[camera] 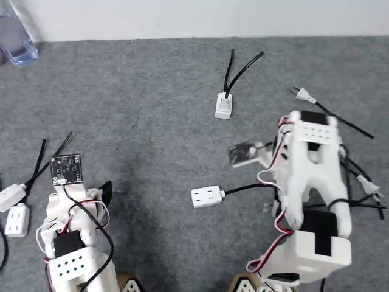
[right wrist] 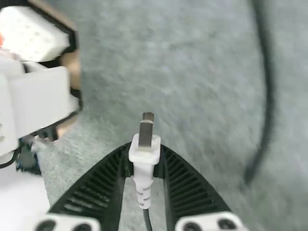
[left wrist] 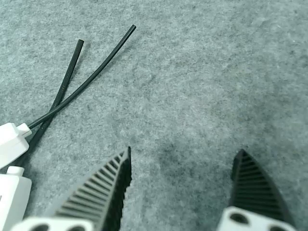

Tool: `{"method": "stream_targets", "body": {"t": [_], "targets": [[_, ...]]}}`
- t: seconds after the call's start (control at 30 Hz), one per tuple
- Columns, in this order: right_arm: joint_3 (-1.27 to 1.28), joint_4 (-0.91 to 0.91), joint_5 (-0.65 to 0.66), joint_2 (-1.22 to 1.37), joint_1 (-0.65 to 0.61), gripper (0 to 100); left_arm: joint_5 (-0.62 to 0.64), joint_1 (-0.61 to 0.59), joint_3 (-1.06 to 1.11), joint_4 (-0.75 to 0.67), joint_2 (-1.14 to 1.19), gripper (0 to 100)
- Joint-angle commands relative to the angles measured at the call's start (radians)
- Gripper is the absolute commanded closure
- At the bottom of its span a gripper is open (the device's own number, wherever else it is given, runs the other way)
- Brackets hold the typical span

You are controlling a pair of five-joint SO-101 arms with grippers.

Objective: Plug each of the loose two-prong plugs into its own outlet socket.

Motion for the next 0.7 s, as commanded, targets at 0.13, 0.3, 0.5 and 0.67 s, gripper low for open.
{"method": "stream_targets", "body": {"t": [0.13, 0.3, 0.5, 0.67], "targets": [[0.180, -0.145, 0.048, -0.050, -0.131, 99.1, 0.002, 0.006, -0.002, -0.025, -0.009, 68], [0.247, -0.286, 0.048, -0.048, -0.147, 99.1, 0.002, 0.006, -0.002, -0.025, -0.009, 68], [0.247, -0.357, 0.046, 0.021, -0.145, 99.1, 0.000, 0.008, -0.002, -0.025, -0.009, 68], [0.183, -0.389, -0.008, 0.094, -0.151, 99.1, 0.000, 0.008, -0.002, -0.025, -0.009, 68]]}}
